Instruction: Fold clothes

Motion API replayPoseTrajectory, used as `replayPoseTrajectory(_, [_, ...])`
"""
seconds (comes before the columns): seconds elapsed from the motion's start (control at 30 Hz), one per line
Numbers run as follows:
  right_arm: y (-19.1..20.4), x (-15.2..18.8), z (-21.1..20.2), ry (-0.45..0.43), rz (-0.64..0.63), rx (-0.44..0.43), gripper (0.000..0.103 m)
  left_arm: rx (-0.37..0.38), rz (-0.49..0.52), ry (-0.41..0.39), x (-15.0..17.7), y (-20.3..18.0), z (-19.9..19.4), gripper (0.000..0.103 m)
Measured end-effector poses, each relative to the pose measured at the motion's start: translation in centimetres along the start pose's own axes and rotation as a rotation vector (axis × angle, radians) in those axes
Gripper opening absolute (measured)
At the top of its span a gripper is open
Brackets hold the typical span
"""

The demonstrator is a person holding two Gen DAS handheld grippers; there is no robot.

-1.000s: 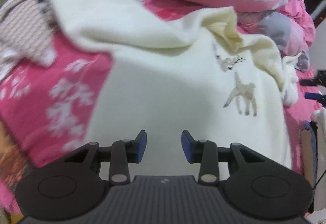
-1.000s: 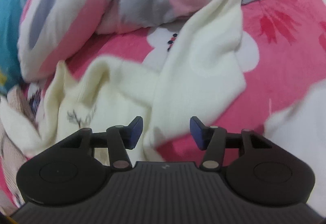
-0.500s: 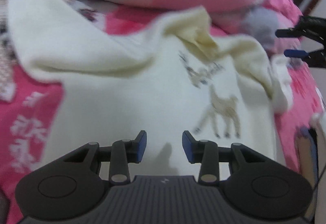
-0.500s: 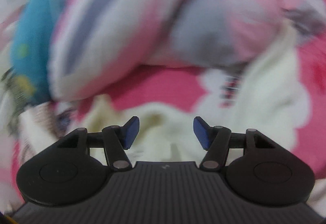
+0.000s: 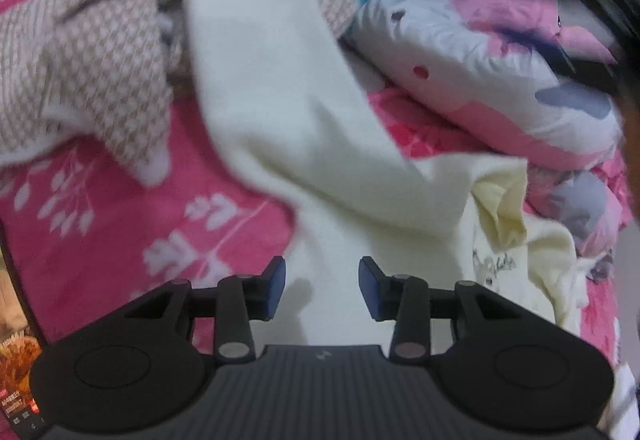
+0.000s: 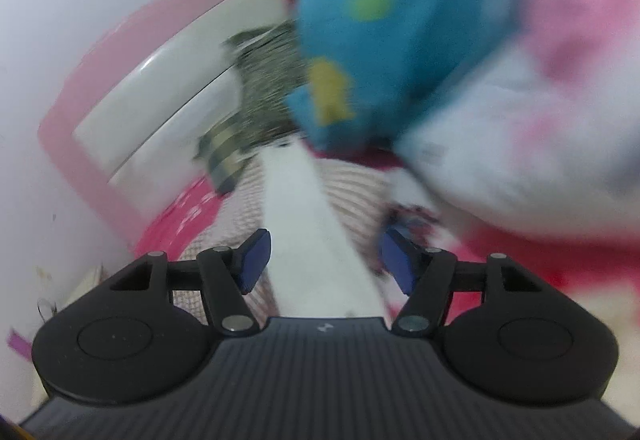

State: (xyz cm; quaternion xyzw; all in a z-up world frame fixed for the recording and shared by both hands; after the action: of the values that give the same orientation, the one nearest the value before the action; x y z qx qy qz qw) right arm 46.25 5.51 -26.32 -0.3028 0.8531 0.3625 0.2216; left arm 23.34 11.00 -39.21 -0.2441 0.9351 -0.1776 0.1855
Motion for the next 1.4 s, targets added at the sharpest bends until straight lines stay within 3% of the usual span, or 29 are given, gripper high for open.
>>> replayPoseTrajectory(0.2, [3.3, -7.8, 11.9, 0.066, -0.167, -0.029, 0.062, 0.117, -0.003, 0.137, 2.9, 1.2, 1.0, 0.04])
replayPoseTrajectory(0.37, [0.6, -12.4, 20.3, 0.122, -0.006, -0.037, 0.067, 0.197, -0.004, 0.194, 4.1, 2.2, 1.1, 0.04])
replayPoseTrajectory(0.57, [-1.2, -13.1, 26.7, 0.257, 0.105, -0.105, 0.067, 0.255, -0.007, 0.226, 4.4, 3.1, 1.4, 0.04])
replayPoseTrajectory(0.6, [-1.1, -13.2, 27.2, 0.271, 0.116, -0.131, 0.063, 0.26, -0.002, 0.23, 4.4, 3.1, 1.5, 0.04])
replayPoseTrajectory(0.67, [-0.3, -13.4, 27.0, 0.258, 0.107, -0.197, 0.029, 0.267, 0.008, 0.235, 4.4, 3.1, 1.7, 0.04])
replayPoseTrajectory(0.7, [0.1, -13.5, 26.6, 0.246, 0.097, -0.215, 0.004, 0.27, 0.011, 0.239, 4.4, 3.1, 1.9, 0.04])
replayPoseTrajectory(0.87, [4.3, -14.8, 22.5, 0.168, 0.004, -0.403, 0.004, 0.281, 0.02, 0.247, 4.7, 3.4, 2.1, 0.04])
replayPoseTrajectory(1.07, [13.7, -17.2, 14.8, 0.16, -0.292, -0.683, 0.004, 0.286, 0.016, 0.249, 5.2, 3.7, 2.4, 0.04])
replayPoseTrajectory(1.23, [19.0, -21.0, 13.6, 0.102, -0.434, -0.839, 0.0, 0.282, 0.014, 0.246, 5.5, 3.5, 2.9, 0.04])
replayPoseTrajectory(1.3, [19.7, -21.9, 14.6, 0.101, -0.445, -0.843, 0.0, 0.285, 0.007, 0.245, 5.5, 3.6, 3.0, 0.04])
replayPoseTrajectory(1.4, [18.3, -21.8, 19.9, 0.161, -0.365, -0.742, 0.002, 0.291, -0.001, 0.241, 5.5, 3.6, 3.1, 0.04])
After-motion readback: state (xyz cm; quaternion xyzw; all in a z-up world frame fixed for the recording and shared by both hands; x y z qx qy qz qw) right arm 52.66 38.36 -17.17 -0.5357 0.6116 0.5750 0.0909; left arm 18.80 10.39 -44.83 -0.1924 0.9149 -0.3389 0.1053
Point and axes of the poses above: each gripper's, at about its wrist camera, not at the fingertips, and z roughly the way its jaws point, y to its left, x to its underside, the point moved 10 cm from there along z, roughly the way its jaws point, and after that the axes turned 11 degrees about y, right-handed, at the moved point
